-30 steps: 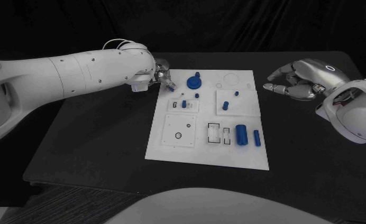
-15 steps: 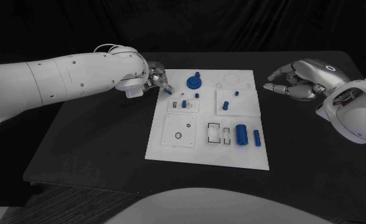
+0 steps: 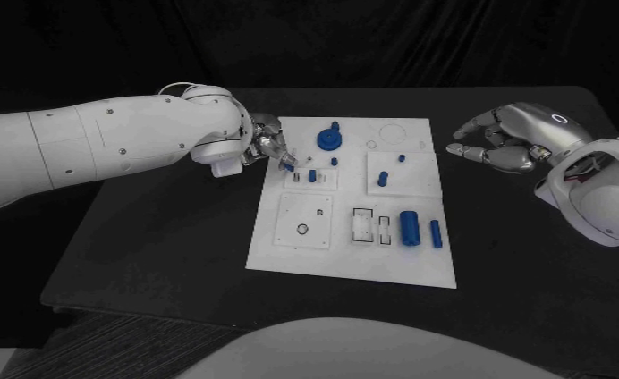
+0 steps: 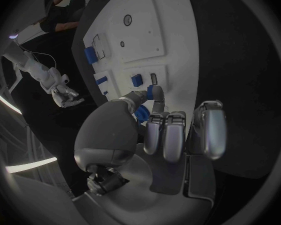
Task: Assemble the parts on the task board
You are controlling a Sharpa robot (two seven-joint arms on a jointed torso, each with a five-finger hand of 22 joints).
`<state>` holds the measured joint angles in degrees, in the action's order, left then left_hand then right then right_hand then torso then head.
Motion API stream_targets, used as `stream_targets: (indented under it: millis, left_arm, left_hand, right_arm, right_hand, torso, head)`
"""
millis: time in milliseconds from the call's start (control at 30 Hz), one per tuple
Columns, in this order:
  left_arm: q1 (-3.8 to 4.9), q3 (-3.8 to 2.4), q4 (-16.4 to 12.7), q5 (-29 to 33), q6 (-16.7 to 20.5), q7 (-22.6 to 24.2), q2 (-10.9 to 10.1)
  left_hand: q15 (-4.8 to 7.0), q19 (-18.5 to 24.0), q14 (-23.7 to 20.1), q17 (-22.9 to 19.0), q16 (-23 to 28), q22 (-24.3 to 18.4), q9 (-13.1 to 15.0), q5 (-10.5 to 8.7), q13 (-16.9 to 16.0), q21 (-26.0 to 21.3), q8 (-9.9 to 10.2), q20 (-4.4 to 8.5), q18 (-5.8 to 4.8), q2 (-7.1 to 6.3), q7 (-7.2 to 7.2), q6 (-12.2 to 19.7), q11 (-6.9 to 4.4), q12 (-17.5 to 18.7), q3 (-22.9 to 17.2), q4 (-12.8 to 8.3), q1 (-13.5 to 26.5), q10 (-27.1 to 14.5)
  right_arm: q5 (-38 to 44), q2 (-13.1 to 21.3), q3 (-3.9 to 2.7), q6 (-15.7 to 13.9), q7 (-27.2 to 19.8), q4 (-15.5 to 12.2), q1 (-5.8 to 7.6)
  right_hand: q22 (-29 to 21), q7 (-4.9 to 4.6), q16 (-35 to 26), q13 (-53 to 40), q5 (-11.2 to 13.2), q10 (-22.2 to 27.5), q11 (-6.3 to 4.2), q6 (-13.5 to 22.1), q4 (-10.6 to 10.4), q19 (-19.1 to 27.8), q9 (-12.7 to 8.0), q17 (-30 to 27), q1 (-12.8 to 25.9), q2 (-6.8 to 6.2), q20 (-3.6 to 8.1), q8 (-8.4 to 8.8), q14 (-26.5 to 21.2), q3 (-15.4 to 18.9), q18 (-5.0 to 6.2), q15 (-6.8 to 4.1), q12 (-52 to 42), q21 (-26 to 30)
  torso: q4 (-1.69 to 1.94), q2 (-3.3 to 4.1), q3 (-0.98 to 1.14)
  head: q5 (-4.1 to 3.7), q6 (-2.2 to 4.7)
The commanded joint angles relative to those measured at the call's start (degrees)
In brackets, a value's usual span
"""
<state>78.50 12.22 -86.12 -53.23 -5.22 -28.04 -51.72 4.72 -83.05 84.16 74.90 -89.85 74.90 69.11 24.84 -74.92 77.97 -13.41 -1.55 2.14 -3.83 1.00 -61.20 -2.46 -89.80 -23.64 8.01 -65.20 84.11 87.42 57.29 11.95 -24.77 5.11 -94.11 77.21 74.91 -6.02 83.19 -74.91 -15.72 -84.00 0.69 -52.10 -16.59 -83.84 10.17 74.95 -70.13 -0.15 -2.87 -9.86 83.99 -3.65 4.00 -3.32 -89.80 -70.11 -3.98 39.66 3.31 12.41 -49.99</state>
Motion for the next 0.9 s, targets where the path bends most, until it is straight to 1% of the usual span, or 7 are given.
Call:
stream_targets:
  millis: [33,133,233,367,467,667,900]
  left_arm:
    - [-0.12,-0.02,-0.8,-1.1,2.1,0.1,-0.1]
    - [-0.31,-0.02,-1.2,-2.1,3.2,0.5,-0.1]
    - [-0.48,-0.01,-1.2,-2.4,3.7,0.8,0.0]
    - [-0.87,-0.01,-1.3,-2.7,4.2,1.1,0.3]
    - [-1.28,-0.01,-1.3,-2.8,4.6,1.2,0.3]
    - [-2.04,-0.01,-1.1,-2.8,4.5,1.3,0.5]
    - [-2.49,-0.01,-1.1,-2.8,4.3,1.4,0.6]
  left_hand:
    - [0.34,0.2,5.8,15.1,-0.2,11.0,-0.1,0.04,-15.1,-0.3,0.4,0.07,0.92,0.18,-0.05,0.5,-0.35,-0.2,-0.9,-0.6,0.5,5.9]
    - [0.35,0.1,5.8,15.1,-0.2,11.0,-0.1,0.05,-15.1,-0.2,0.4,0.08,0.90,0.20,-0.05,0.4,-0.35,-0.2,-0.9,-0.6,0.5,5.9]
    - [0.38,0.1,5.8,15.1,-0.2,11.0,-0.2,0.11,-15.1,-0.1,0.3,0.09,0.89,0.26,-0.07,0.3,-0.36,-0.2,-1.1,-0.6,0.6,5.9]
    - [0.39,0.0,5.8,15.1,-0.2,11.0,-0.2,0.14,-15.1,-0.1,0.3,0.10,0.88,0.32,-0.08,0.2,-0.38,-0.2,-1.3,-0.6,0.6,5.9]
    - [0.40,0.0,5.8,15.1,-0.2,11.0,-0.2,0.17,-15.1,-0.1,0.3,0.11,0.88,0.37,-0.09,0.2,-0.38,-0.2,-1.3,-0.6,0.6,5.9]
    - [0.41,0.0,5.8,15.1,-0.2,11.0,-0.2,0.23,-15.1,-0.1,0.3,0.12,0.88,0.44,-0.10,0.1,-0.39,-0.2,-1.5,-0.6,0.7,5.9]
    - [0.42,-0.1,5.8,15.1,-0.2,11.1,-0.3,0.28,-15.1,0.0,0.3,0.13,0.85,0.53,-0.11,0.1,-0.40,-0.2,-1.6,-0.7,0.7,5.9]
  right_arm:
    - [0.1,0.1,-0.03,-1.1,0.9,-0.2,-0.15]
    - [0.1,0.2,-0.03,-1.3,0.9,-0.2,-0.22]
    - [0.1,0.2,-0.03,-1.4,0.8,-0.2,-0.27]
    - [0.1,0.1,-0.03,-1.5,0.8,-0.2,-0.31]
    - [0.1,0.1,-0.03,-1.5,0.7,-0.2,-0.34]
    - [0.1,0.2,-0.03,-2.7,-0.3,-0.2,-0.37]
    - [0.1,0.2,-0.03,-3.2,-0.9,-0.2,-0.38]
  right_hand:
    - [9.3,0.09,-0.1,-15.1,-0.2,-6.0,-0.07,-0.2,0.1,0.3,-0.1,5.1,0.0,0.36,-0.06,0.16,3.9,0.1,0.28,0.02,-0.2,-0.1]
    - [9.3,0.09,-0.1,-15.1,-0.2,-6.0,-0.07,-0.2,0.1,0.3,-0.1,5.1,0.0,0.36,-0.06,0.16,3.9,0.1,0.28,0.02,-0.2,-0.1]
    - [9.3,0.09,-0.1,-15.1,-0.2,-6.0,-0.07,-0.2,0.1,0.3,-0.1,5.1,0.0,0.36,-0.06,0.16,3.9,0.1,0.28,0.02,-0.2,-0.1]
    - [9.3,0.10,-0.2,-15.1,-0.3,-6.0,-0.07,-0.2,0.1,0.3,-0.1,5.0,0.1,0.36,-0.05,0.17,3.9,0.1,0.30,0.01,-0.2,0.0]
    - [9.3,0.10,-0.2,-15.1,-0.3,-6.0,-0.07,-0.2,0.1,0.3,-0.1,5.0,0.1,0.36,-0.05,0.17,3.9,0.1,0.30,0.01,-0.2,0.0]
    - [9.3,0.12,-0.1,-15.1,-0.3,-6.0,-0.07,-0.2,0.1,0.3,-0.1,5.1,0.0,0.37,-0.04,0.16,3.9,0.1,0.27,0.01,-0.2,-0.1]
    - [9.4,0.17,-0.1,-15.1,-1.2,-6.0,-0.06,-0.5,0.2,0.2,-0.1,5.1,-0.2,0.45,-0.01,0.08,3.9,0.0,0.24,0.00,-0.2,-0.1]
  torso:
    - [-0.02,0.05,-0.13]
    - [-0.13,0.01,-0.17]
    - [-0.03,0.00,-0.23]
    - [-0.11,-0.01,-0.25]
    - [-0.05,0.02,-0.29]
    - [-0.03,0.04,-0.24]
    - [-0.03,0.07,-0.22]
  head:
    - [0.01,-0.01]
    - [0.21,-0.01]
    - [0.15,-0.01]
    - [0.29,-0.01]
    - [0.11,-0.01]
    - [0.20,-0.01]
    - [0.00,-0.01]
